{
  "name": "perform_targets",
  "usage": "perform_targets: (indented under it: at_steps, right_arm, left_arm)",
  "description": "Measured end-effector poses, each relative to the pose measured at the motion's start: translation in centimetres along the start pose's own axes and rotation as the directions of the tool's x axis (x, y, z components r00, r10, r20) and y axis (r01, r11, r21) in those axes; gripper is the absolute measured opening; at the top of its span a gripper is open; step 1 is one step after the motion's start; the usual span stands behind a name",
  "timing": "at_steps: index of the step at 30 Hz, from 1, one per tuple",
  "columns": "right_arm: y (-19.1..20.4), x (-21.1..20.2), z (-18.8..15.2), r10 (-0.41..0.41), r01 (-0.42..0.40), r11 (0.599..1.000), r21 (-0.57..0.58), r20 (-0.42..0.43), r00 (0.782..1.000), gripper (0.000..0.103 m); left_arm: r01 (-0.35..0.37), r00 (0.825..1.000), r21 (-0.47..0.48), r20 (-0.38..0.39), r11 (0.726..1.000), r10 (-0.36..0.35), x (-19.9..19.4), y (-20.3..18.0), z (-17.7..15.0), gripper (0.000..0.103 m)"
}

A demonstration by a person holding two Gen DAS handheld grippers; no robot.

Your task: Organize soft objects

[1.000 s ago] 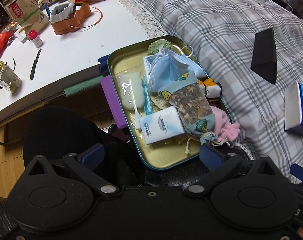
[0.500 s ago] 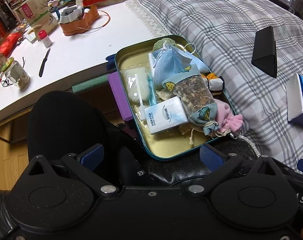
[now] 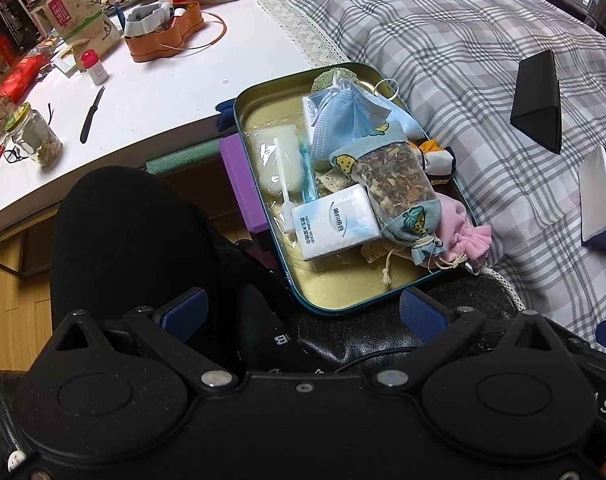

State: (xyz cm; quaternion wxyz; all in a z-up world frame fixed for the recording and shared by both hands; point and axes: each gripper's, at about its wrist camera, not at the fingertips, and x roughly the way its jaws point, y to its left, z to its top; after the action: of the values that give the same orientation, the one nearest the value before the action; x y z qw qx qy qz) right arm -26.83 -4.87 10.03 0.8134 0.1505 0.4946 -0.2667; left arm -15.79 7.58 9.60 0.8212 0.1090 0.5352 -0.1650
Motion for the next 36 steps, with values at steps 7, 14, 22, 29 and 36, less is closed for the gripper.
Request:
perform_targets:
  at_steps: [7, 14, 22, 29, 36]
  right_arm:
    - [-0.16, -0.14, -0.03, 0.005, -0.005, 1.0, -0.001, 0.004, 1.0, 0.075]
    - [-0.26, 0.01, -0.05, 0.006, -0.006, 1.0, 0.004, 0.002, 1.0, 0.075]
    - [-0.23, -0.25, 0.03, 0.011, -0.011, 1.0, 0.005, 0.012, 1.0, 0.075]
    - [-0.15, -0.23, 0.03, 0.009, -0.009, 1.0, 0.002, 0.011, 1.0, 0.075]
    - [-0.09, -0.38, 0.05, 0.012, -0.012, 1.0, -0.002, 0.013, 1.0, 0.075]
  left_arm:
    - [-0.003, 1.0, 0.0, 0.005, 1.0, 0.003, -0.09, -0.27, 0.07, 0.099]
    - [-0.002, 1.0, 0.008, -0.005, 1.0, 0.002, 0.09, -0.57, -0.04, 0.099]
    - [-0.003, 1.0, 0.006, -0.003, 1.0, 0.003, 0.07, -0.61, -0.12, 0.099]
    - [-0.004, 1.0, 0.005, -0.004, 1.0, 0.005, 0.08, -0.61, -0.14, 0.099]
    - [-0.008, 1.0, 0.002, 0.0, 1.0, 0.008, -0.06, -0.61, -0.25, 0.099]
